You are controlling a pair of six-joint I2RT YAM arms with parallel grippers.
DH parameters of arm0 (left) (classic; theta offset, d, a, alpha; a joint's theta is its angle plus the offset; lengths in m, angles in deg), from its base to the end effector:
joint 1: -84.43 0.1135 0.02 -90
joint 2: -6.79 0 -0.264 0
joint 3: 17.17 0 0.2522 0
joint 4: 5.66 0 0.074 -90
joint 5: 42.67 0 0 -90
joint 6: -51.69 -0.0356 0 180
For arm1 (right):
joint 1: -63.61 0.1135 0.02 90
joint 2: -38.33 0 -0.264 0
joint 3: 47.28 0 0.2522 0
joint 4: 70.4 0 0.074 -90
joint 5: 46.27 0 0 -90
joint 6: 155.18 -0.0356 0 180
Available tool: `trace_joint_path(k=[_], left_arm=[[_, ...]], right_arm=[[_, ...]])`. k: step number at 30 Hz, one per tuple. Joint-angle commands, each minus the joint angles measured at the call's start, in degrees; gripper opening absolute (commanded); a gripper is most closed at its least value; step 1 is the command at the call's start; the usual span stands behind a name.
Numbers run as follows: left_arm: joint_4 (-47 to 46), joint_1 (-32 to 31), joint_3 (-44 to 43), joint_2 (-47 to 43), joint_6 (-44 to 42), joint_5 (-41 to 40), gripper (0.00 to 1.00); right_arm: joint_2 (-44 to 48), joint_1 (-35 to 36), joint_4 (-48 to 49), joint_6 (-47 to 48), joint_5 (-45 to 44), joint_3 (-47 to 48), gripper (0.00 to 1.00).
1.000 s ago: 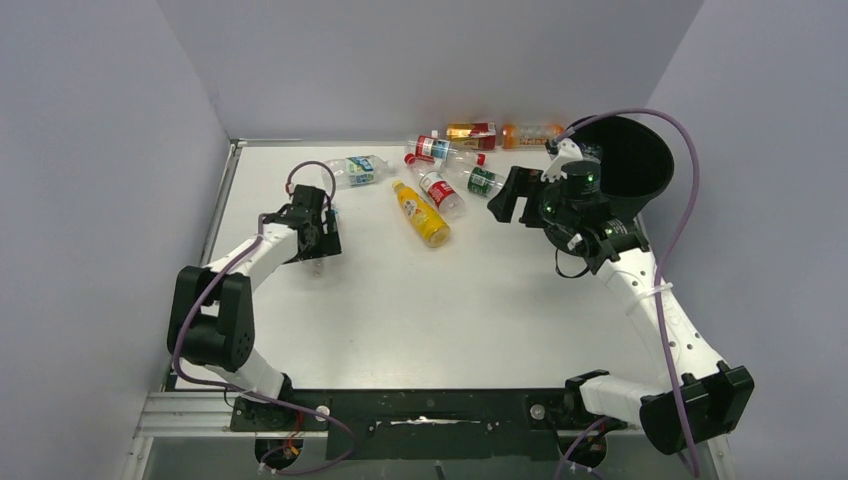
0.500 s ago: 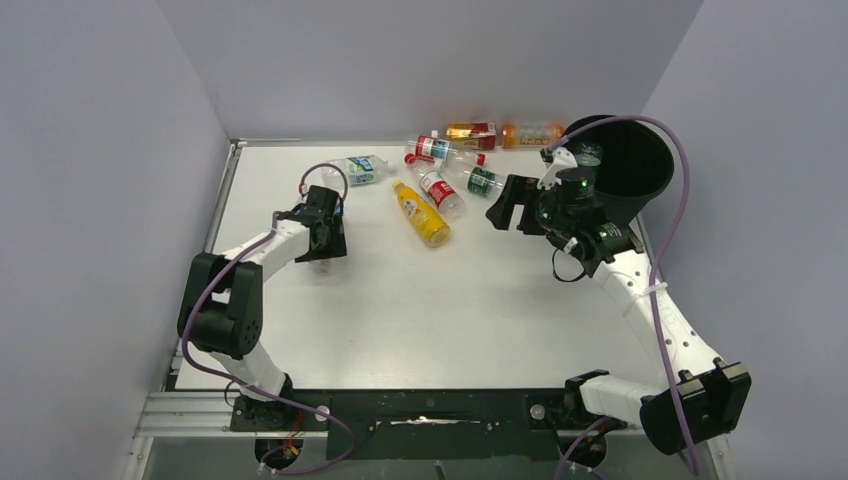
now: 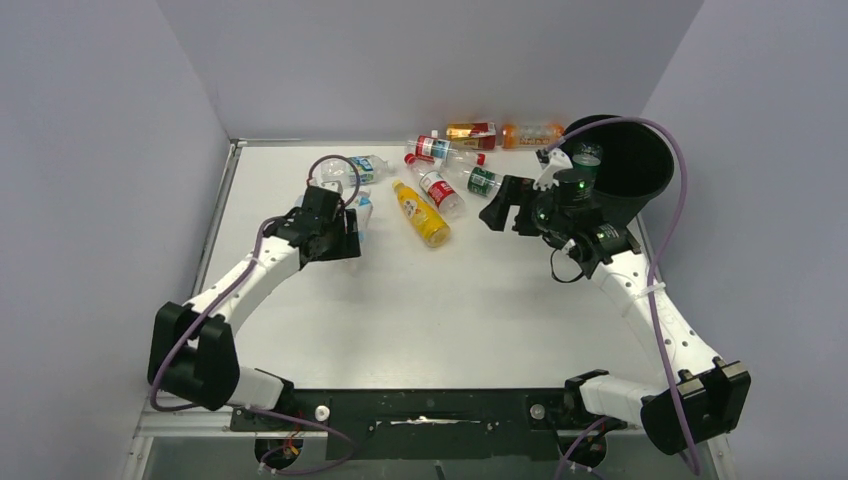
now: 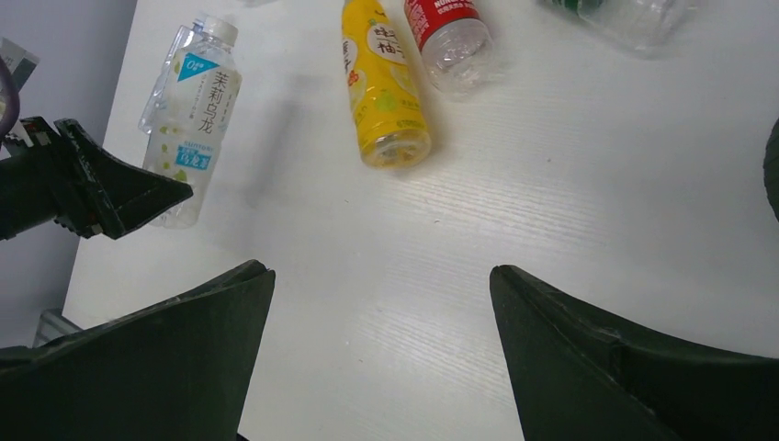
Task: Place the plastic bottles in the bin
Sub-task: Pick up the plastic bottle at the center of the board, then place the plastic bottle in the trash bin.
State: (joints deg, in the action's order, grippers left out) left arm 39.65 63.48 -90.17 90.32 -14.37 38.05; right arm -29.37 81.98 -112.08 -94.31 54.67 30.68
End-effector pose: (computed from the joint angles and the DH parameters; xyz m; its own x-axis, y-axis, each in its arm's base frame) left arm 0.2817 -0.1017 0.2394 -0.8152 -0.1167 -0.5673 -0.0683 0.9920 -0.1059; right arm 0.2455 0.0887 0.3459 -0.6576 0.2852 -0.6973 -0.1637 0.8493 0.5018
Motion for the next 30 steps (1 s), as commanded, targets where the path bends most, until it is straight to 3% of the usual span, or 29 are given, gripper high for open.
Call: trace_joint_path(k=[1, 16, 30], left_arm=[[-0.4, -1.3, 0.9, -7.6, 1.7, 9.7, 0.51], [-3.2, -7.4, 1.0, -19.2, 7.2, 23.8, 0.51], [-8.8, -17.7, 1.0, -20.0, 12.6, 22.5, 0.51]], right_arm=[[0.4, 0.8, 5.3, -2.4, 3.6, 0.8, 0.92], [-4.6, 3.8, 19.1, -12.6, 15.8, -0.8, 0.93], [-9.1, 7.6, 25.9, -17.3, 17.8, -0.7, 0.94]])
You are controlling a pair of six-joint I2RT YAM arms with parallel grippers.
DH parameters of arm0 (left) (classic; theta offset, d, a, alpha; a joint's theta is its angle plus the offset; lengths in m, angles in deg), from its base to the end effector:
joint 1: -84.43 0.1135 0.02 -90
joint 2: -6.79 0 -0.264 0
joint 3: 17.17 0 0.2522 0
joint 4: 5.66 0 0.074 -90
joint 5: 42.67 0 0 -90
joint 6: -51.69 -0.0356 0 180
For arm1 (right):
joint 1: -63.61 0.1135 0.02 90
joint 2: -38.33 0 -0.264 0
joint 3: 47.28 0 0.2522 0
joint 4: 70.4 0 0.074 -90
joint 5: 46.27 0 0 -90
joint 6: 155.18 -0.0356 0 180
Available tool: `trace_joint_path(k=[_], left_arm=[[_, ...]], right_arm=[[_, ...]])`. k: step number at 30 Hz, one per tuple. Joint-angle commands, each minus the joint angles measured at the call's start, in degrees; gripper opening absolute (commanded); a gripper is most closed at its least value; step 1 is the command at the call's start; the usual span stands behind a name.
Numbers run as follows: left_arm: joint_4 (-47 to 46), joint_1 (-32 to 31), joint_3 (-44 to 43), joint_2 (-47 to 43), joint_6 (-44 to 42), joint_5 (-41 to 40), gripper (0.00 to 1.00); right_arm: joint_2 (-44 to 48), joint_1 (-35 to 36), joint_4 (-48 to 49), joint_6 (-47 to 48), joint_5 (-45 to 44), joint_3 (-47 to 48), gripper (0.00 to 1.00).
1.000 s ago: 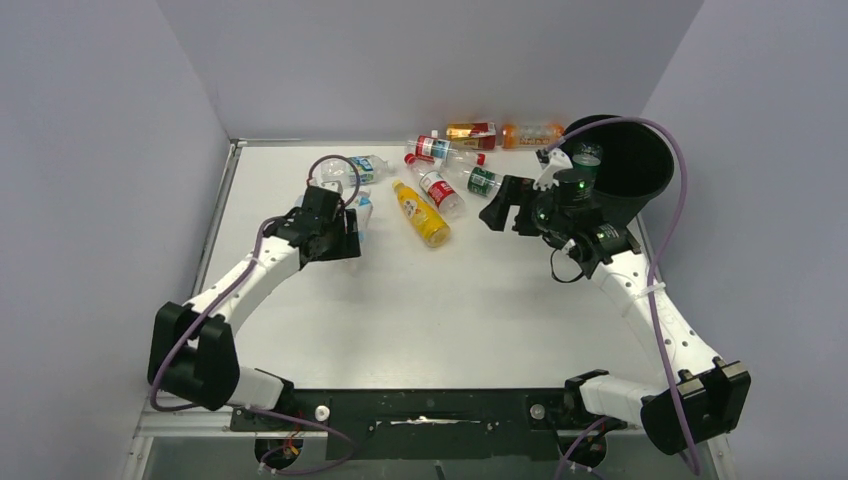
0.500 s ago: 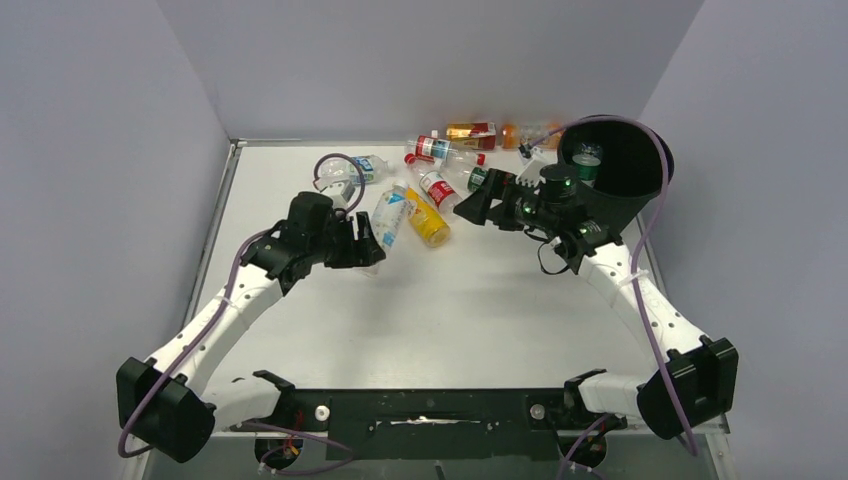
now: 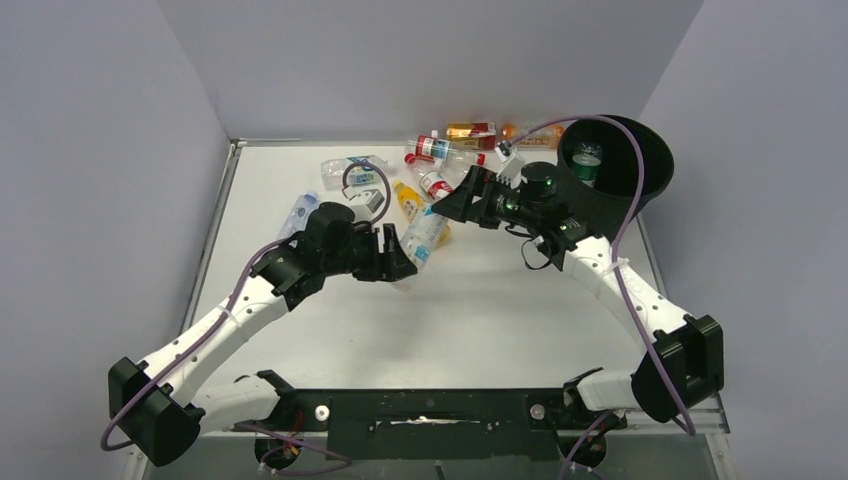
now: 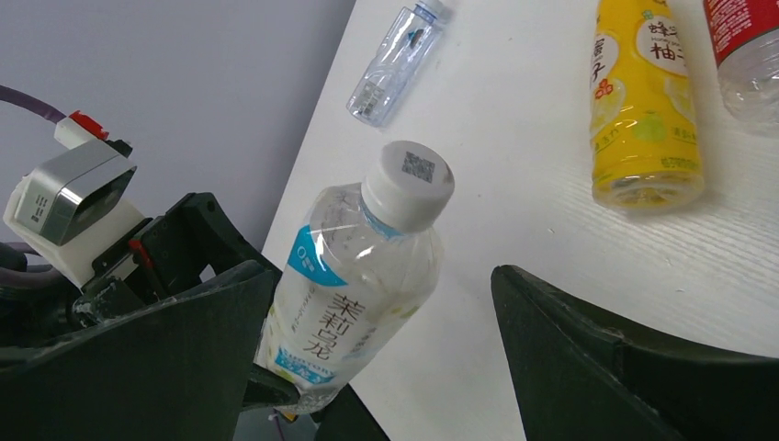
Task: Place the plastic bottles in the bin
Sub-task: Place the plastic bottle in the trash bin.
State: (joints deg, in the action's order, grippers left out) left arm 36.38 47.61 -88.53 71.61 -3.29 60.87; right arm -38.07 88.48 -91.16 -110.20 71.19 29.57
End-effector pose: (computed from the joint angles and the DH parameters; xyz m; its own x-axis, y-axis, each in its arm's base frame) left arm 0.1925 -0.1545 0.3181 -0.8026 -0.0961 -0.5887 0.3353 0.7435 -0.5785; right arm 0.2736 0.1449 0.3354 -0.7641 0.3376 -0.5497 -0.3184 0.5438 0.7765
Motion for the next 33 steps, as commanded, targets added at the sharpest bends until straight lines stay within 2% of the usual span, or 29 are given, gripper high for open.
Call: trace_joint_path(k=[1, 9, 15, 17, 25, 26, 27, 33], left_arm=[[-5.8, -2.3, -0.7, -1.3, 1.7, -0.5, 0.51], [-8.4, -5.1, -0.5, -0.8, 2.7, -1.6, 0.50], [-9.0, -5.8, -0.4, 0.3, 2.8, -2.4, 0.51], [-8.9, -6.0, -0.3, 0.5, 2.8, -2.5, 0.53], [-6.3, -6.0, -1.0, 0.8, 2.6, -4.2, 0.68], [-5.7, -6.0, -1.3, 0.7, 2.3, -4.3, 0.73], [-5.0, -6.0, -1.5, 0.5, 2.1, -4.4, 0.85], [-1.9, -6.0, -2.1, -1.9, 1.3, -6.2, 0.87]], right_arm=[[-0.6, 1.5, 5.0, -1.5, 1.2, 0.5, 0.94], [-1.5, 3.5, 6.0, -2.5, 1.5, -0.4, 0.92], [-0.8, 3.8, 7.0, -2.9, 2.0, -1.8, 0.70], [-0.7, 3.8, 6.9, -2.7, 1.8, -1.8, 0.67], [-0.5, 3.5, 2.9, 0.3, -0.2, 0.9, 0.60], [-0.5, 3.3, 1.8, 1.1, -0.7, 1.7, 0.60], [-0.6, 3.1, 0.7, 2.3, -1.3, 2.5, 0.60], [-0.2, -1.8, -4.4, 5.9, -1.1, 5.9, 0.60]])
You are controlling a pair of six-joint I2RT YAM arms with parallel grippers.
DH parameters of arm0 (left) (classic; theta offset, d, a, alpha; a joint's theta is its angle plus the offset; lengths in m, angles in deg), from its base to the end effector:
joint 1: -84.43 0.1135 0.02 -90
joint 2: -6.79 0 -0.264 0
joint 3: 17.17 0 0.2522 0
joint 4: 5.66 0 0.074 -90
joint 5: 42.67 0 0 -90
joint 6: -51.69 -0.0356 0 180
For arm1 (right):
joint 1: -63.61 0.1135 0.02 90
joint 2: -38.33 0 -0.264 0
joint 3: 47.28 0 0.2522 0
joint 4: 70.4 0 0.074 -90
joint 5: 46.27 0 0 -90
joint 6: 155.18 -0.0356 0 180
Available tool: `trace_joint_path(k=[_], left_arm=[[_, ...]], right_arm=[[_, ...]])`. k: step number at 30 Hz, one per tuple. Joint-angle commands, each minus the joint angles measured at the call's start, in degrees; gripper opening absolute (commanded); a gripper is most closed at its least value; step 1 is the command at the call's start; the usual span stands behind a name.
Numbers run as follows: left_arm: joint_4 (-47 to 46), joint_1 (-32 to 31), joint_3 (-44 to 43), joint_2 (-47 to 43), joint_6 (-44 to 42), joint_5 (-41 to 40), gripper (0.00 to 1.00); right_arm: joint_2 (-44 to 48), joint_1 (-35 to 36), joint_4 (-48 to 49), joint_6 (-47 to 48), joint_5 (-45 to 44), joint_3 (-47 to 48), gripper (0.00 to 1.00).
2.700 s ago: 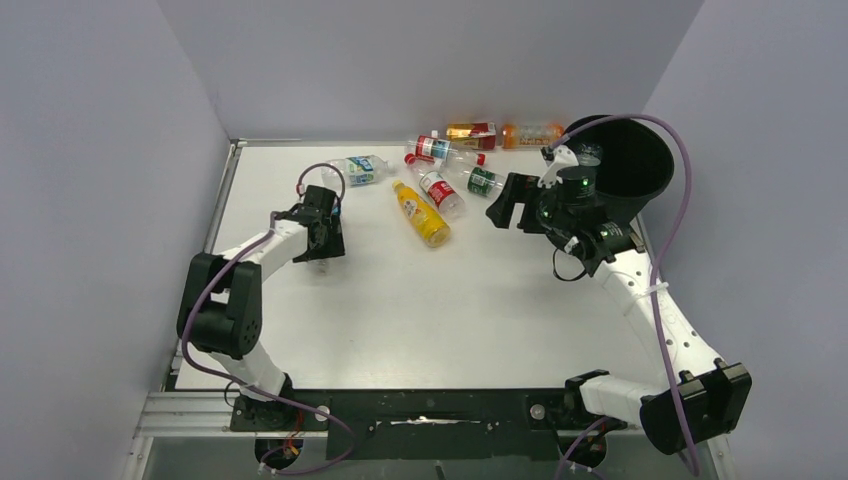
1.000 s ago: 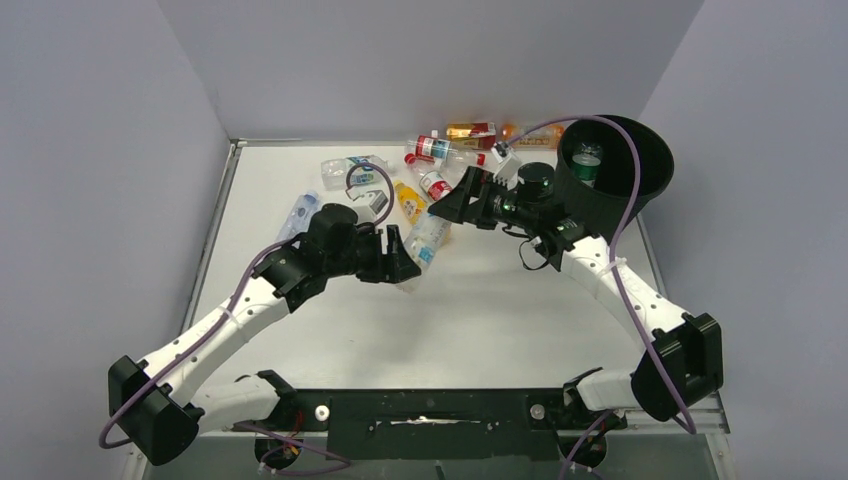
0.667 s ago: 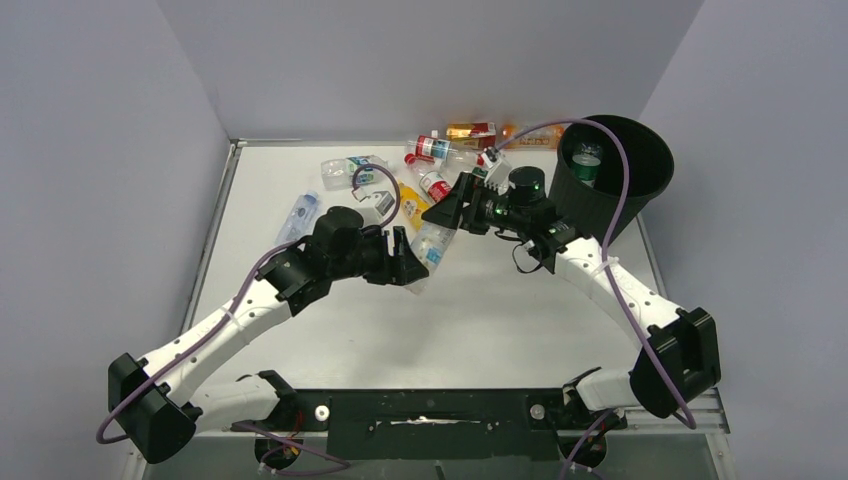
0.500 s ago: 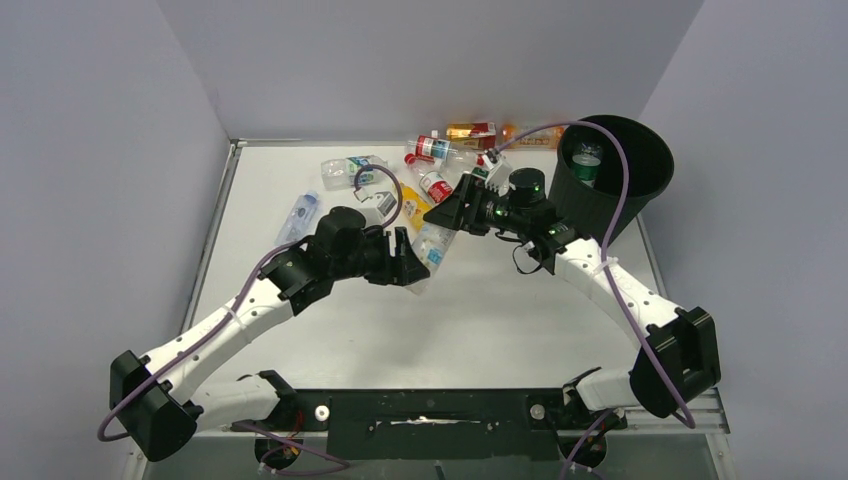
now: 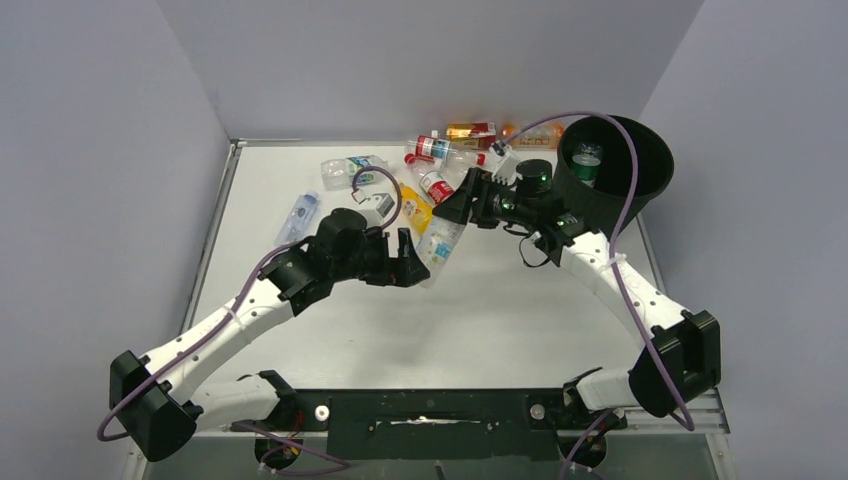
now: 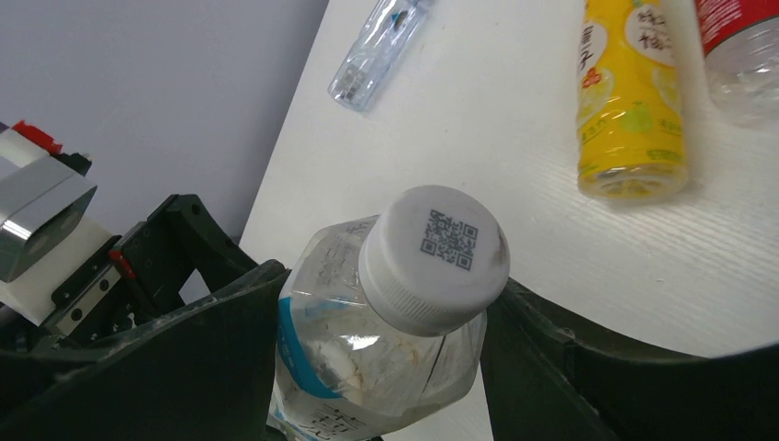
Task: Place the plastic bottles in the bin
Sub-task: Place the plastic bottle in the trash bin.
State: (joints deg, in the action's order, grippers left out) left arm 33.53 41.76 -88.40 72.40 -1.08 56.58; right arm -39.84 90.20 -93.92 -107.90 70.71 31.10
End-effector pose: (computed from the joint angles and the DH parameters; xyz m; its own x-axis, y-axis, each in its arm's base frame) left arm 0.1821 -0.1756 0.3183 -0.7880 -0.0857 -0.6096 0.3651 0.7323 -0.5749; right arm 0.2746 0.1555 0.3310 -0.7833 0.2840 -0.5529 -0.3267 0.5686 0.7549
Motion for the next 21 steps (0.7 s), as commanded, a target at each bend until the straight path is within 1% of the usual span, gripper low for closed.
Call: trace_joint_path(k=[1, 5, 8, 12, 16, 21], left_arm=[[1.4, -0.1, -2.1, -3.2, -0.9, -2.2, 0.87], [2.9, -0.1, -1.4, -5.1, -1.0, -3.2, 0.87], [3.4, -0.1, -0.6, -5.9, -0.9, -3.6, 0.87], [3.8, 0.0, 0.4, -5.9, -1.2, -3.7, 0.88], [3.8, 0.0, 0.7, -5.7, -1.4, -3.8, 0.88], [3.8, 0.0, 1.5, -5.8, -1.6, -3.9, 0.88]], right_arm=[[1.7, -4.9, -2.2, 4.1, -0.3, 4.8, 0.59], [1.9, -10.5, -7.6, 8.1, -0.9, 9.1, 0.59], [1.3, -14.7, -12.2, 11.4, -2.8, 15.3, 0.60], [-0.5, -21.1, -15.6, 13.6, -4.7, 24.8, 0.60], [-2.3, -27.2, -17.1, 14.5, -5.6, 31.1, 0.60], [-3.2, -33.9, -15.2, 13.9, -8.9, 33.6, 0.60]])
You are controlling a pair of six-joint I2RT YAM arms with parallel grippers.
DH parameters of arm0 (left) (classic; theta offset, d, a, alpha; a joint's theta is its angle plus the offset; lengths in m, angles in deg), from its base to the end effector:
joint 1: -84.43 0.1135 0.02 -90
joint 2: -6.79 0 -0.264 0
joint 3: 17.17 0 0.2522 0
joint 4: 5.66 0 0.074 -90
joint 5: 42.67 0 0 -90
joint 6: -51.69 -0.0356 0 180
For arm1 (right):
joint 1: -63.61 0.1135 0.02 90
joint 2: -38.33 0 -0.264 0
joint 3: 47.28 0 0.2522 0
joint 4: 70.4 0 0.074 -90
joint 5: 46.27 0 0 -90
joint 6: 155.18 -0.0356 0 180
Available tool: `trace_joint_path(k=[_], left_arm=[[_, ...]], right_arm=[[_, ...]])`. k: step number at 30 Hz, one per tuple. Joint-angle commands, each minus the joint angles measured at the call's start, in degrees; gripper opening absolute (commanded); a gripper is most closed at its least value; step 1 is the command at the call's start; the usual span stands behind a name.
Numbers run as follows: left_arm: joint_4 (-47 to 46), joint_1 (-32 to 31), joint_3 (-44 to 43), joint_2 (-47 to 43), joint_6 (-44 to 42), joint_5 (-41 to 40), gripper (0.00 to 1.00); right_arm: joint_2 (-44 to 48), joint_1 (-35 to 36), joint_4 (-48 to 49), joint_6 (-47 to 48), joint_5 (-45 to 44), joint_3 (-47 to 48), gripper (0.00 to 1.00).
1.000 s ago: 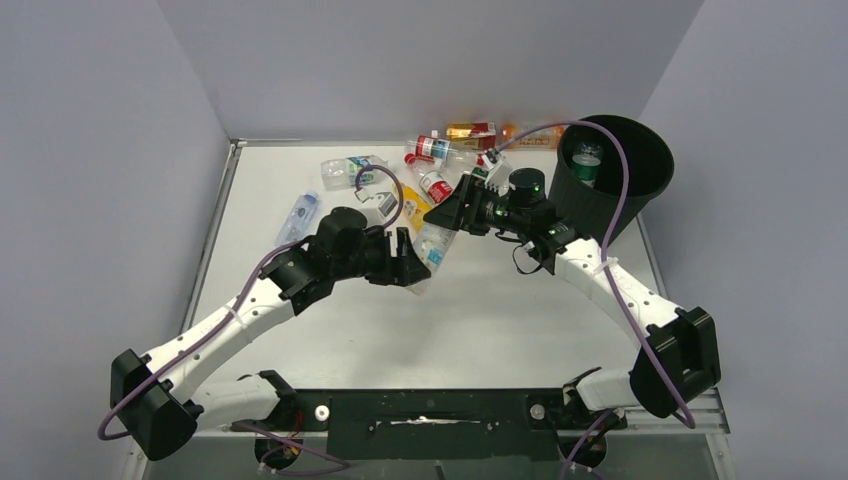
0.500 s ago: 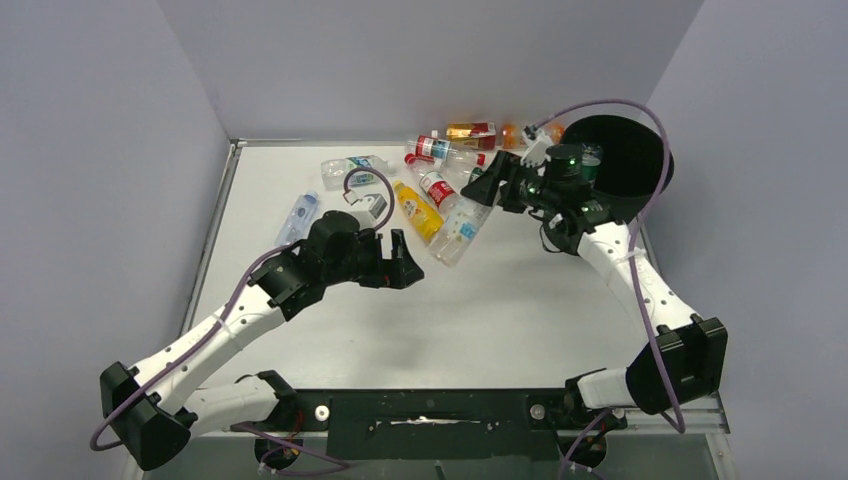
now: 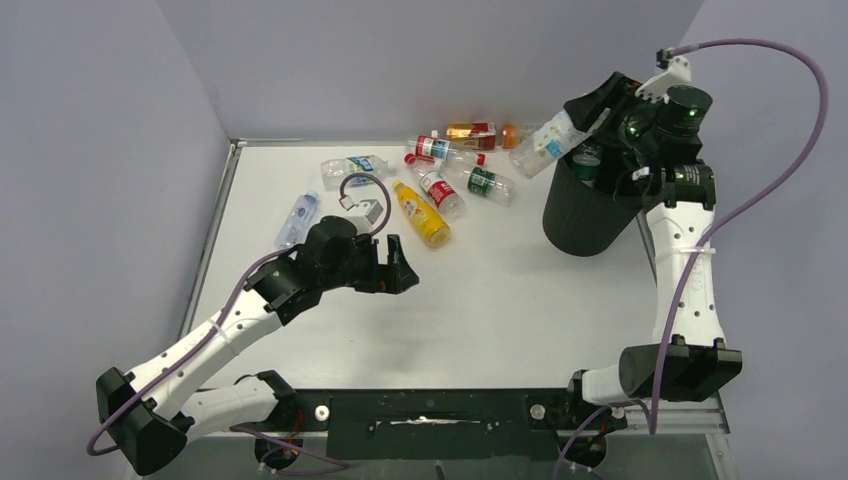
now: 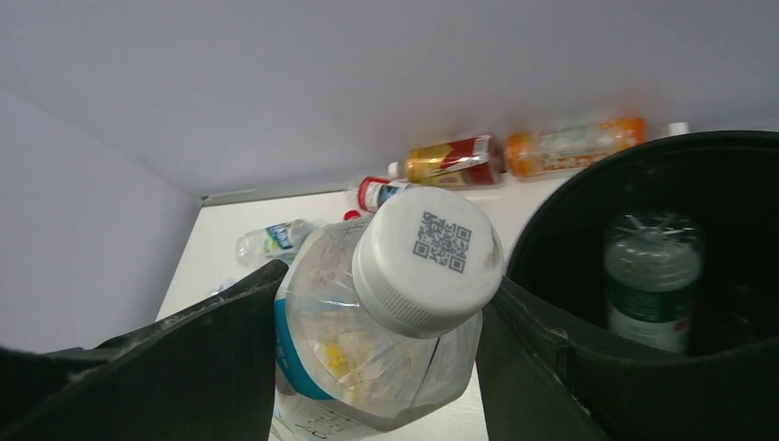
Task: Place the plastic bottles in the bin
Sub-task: Place the plastic bottle in the trash bin.
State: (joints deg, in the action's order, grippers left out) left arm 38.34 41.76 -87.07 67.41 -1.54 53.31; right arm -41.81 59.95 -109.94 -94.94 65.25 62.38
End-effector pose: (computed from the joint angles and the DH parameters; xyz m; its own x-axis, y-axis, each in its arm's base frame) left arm 0.1661 -0.1581 0.3219 -0.7767 -0.0938 -0.6229 0.3397 0.7704 -0.5396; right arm 0.3000 -0.0061 0.4792 -0.3002 0.4819 -0.8232 -0.1752 0.8205 0.5442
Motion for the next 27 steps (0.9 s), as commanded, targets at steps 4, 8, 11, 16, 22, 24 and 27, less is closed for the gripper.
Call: trace_joint_path(k=[4, 8, 11, 16, 22, 24, 27], left_arm=[[-1.1, 0.0, 0.7, -0.7, -1.2, -0.6, 0.88], [-0.9, 0.0, 0.9, -0.7, -1.5, -0.6, 0.88], [-0.7, 0.0, 0.8, -0.2, -1.9, -0.6, 0.88], [-0.8, 0.0, 0.6, 0.5, -2.2, -0.4, 0.88], [-1.1, 0.0, 0.7, 1.9, -2.4, 0.2, 0.88], [-1.3, 0.0, 0.8, 2.1, -2.4, 0.4, 0.88], [-1.3, 0.0, 0.8, 2.3, -2.3, 0.6, 0.89]], right_arm=[[-1.5, -7.7, 2.7, 0.9, -6.6, 3.1, 0.61], [-1.8, -11.9, 4.5, 0.0, -7.1, 3.6, 0.61], [-2.4, -15.5, 5.7, -1.7, -4.9, 3.8, 0.61], [-3.0, -19.4, 6.5, -2.5, -4.2, 3.0, 0.61], [-4.6, -21.0, 6.5, -1.4, -5.3, 2.4, 0.61], [-5.4, -21.1, 6.2, -0.7, -5.8, 2.5, 0.62], [-6.5, -21.1, 5.8, 0.2, -6.3, 2.6, 0.68]])
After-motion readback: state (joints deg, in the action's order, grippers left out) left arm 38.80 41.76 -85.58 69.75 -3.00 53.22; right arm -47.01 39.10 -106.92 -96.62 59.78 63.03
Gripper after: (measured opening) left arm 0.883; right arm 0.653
